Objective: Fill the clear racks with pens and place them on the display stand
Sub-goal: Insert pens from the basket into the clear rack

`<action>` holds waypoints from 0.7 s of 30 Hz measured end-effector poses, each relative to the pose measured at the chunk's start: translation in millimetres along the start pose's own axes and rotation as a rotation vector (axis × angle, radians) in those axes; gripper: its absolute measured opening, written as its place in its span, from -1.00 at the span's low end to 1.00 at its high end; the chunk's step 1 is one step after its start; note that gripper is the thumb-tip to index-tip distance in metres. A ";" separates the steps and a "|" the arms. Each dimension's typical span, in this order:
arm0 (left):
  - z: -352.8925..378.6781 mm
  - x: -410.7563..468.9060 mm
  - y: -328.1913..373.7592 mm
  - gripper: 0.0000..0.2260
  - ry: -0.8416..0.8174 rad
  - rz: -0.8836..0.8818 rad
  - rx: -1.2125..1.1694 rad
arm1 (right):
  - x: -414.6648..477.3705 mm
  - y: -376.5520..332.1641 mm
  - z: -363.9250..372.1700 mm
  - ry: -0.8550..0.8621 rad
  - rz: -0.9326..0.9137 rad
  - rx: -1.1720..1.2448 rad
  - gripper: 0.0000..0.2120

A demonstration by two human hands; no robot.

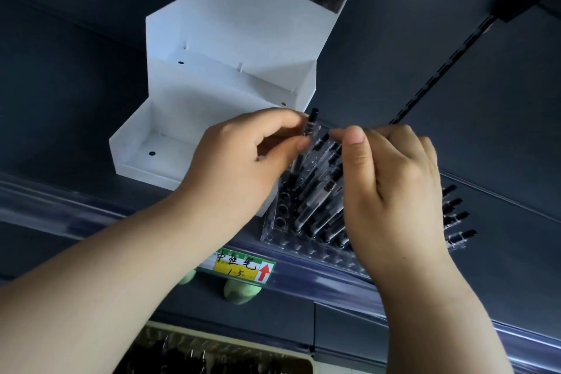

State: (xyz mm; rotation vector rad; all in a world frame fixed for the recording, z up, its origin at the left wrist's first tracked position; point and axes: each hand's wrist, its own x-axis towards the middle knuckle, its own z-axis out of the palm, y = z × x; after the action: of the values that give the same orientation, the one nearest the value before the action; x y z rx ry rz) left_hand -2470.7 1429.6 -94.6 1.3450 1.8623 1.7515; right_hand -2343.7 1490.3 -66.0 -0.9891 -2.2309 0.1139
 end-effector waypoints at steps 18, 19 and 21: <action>20.0 0.2 -17.7 -0.85 -0.048 0.119 0.314 | -7.5 10.4 -8.0 0.029 -0.017 0.032 -0.50; 20.7 0.7 -18.7 -0.86 -0.041 0.120 0.320 | -7.6 10.1 -8.0 0.024 -0.018 0.029 -0.50; 22.2 1.2 -19.3 -0.87 -0.040 0.121 0.323 | -7.3 9.2 -8.5 0.019 -0.025 0.025 -0.50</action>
State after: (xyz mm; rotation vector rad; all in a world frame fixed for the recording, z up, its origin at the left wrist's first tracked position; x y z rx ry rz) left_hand -2463.9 1447.9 -116.7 1.6235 2.1513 1.5085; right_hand -2329.3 1490.3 -66.7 -0.9453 -2.2188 0.1203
